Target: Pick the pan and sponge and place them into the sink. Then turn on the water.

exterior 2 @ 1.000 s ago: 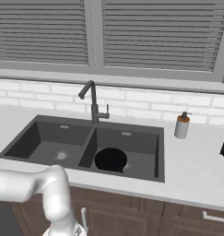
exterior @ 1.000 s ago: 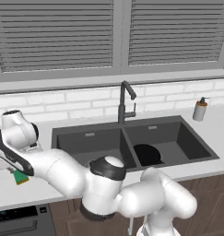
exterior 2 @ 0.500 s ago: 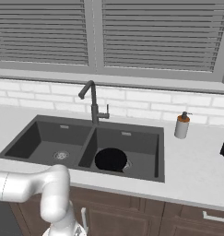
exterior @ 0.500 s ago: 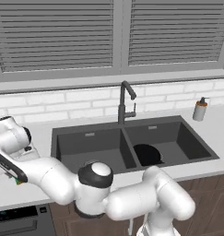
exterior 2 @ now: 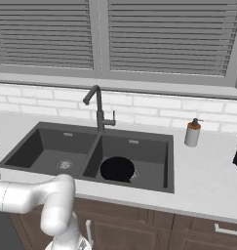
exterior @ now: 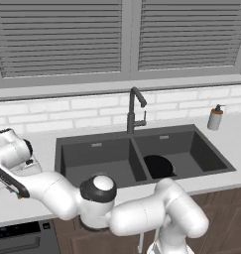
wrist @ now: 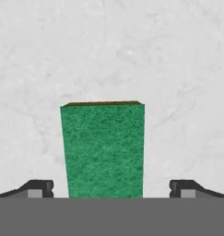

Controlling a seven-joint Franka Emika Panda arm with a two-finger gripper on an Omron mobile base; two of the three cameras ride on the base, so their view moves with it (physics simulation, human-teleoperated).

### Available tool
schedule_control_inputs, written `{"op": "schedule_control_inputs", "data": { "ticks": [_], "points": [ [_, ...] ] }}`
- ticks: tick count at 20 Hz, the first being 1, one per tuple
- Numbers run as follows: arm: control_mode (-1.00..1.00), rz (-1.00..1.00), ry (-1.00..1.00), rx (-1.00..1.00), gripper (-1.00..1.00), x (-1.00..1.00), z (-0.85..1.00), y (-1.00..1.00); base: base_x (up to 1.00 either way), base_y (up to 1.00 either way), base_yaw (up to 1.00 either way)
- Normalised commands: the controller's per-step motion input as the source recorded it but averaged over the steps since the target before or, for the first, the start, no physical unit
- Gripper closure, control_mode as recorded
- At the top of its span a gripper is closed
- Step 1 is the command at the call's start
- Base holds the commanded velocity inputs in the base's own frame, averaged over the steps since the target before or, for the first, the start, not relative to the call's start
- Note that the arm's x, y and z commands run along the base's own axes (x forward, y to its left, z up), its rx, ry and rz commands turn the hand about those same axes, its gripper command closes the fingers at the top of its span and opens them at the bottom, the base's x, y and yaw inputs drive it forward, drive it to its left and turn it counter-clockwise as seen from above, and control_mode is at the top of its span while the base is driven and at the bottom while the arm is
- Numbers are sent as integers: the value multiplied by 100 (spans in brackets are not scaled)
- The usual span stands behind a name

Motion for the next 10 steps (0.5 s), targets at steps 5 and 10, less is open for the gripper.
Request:
{"op": "schedule_control_inputs", "data": {
  "ticks": [5,10],
  "points": [
    [-100,0,-3,0,-100,0,-22,9,0,0,0],
    [-100,0,-7,0,-100,0,-39,0,0,0,0]
  ]
}}
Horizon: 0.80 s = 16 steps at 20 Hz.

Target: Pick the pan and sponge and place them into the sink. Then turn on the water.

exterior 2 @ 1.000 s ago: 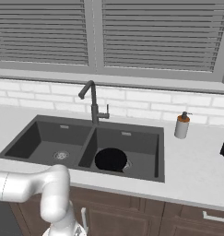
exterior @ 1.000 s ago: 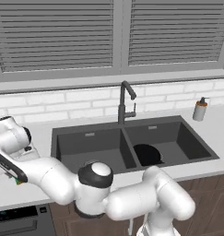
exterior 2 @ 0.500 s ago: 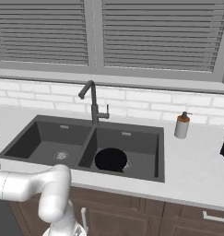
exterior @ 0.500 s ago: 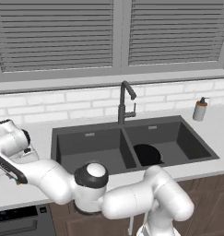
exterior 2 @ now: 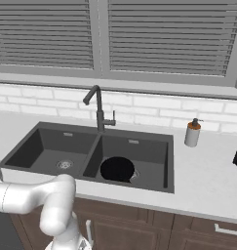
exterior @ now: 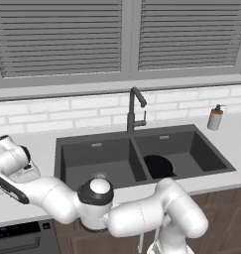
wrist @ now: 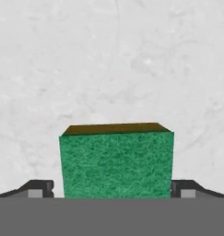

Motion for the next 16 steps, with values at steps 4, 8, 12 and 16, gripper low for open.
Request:
{"op": "schedule_control_inputs", "data": {
  "ticks": [4,8,12,16],
  "points": [
    [-100,0,-6,0,-100,0,-45,0,0,0,0],
    [-100,0,-1,0,-100,-1,-56,0,0,0,0],
    [-100,0,0,0,100,-15,-59,-15,0,0,0],
    [-100,-2,-6,0,100,-36,-57,-53,0,0,0]
  ]
}}
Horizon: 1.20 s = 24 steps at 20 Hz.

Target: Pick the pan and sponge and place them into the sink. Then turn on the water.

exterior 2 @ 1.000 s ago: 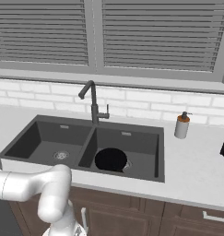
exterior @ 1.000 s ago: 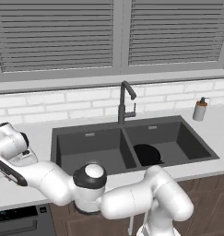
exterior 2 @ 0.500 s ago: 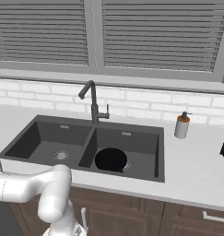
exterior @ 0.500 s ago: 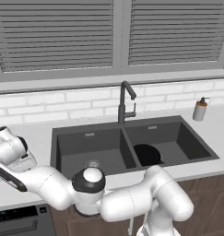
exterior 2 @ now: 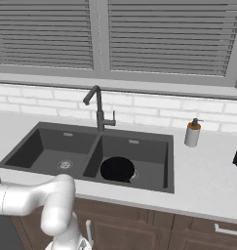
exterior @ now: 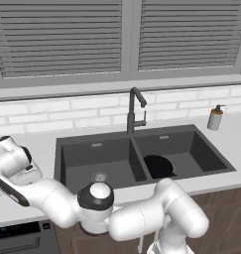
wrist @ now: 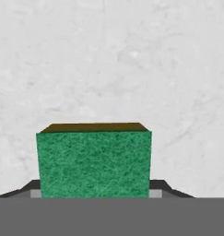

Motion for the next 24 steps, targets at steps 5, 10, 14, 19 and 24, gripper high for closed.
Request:
{"op": "schedule_control_inputs", "data": {
  "ticks": [5,10,14,19,24],
  "points": [
    [-100,-3,-11,0,100,-35,-58,-59,0,0,0],
    [-100,-13,-23,3,100,-46,-17,-82,0,0,0],
    [-100,-15,-29,13,100,-35,4,-89,0,0,0],
    [-100,-17,-21,20,100,-15,44,-71,0,0,0],
    [-100,-18,-21,24,100,-44,40,-98,0,0,0]
  ]
}}
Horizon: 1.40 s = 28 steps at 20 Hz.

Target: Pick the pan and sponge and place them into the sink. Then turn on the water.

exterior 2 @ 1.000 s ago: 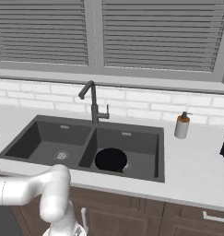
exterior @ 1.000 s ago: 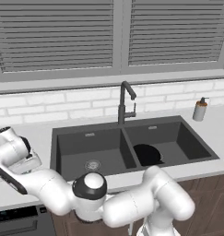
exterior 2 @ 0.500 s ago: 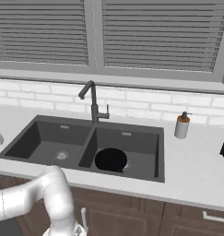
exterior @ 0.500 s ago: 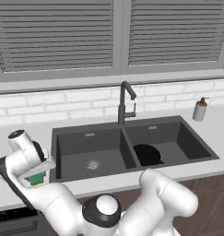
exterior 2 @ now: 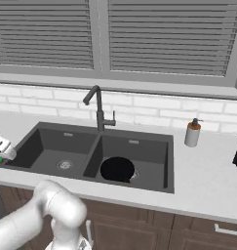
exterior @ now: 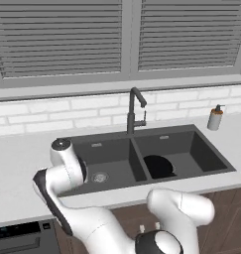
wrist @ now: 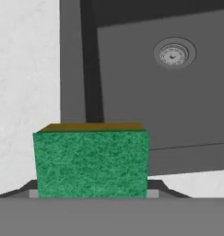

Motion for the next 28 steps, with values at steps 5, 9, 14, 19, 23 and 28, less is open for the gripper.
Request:
{"op": "schedule_control_inputs", "data": {
  "ticks": [5,9,14,19,23,28],
  "points": [
    [-100,-21,-19,22,100,-27,80,-99,0,0,0],
    [-100,-21,-2,23,100,-12,99,-97,0,0,0],
    [-100,-19,3,21,100,-13,99,-100,0,0,0],
    [-100,-13,5,14,100,-31,79,-100,0,0,0],
    [-100,-11,2,8,100,-23,69,-99,0,0,0],
    [-100,-12,15,3,100,-22,39,-100,0,0,0]
  ]
}}
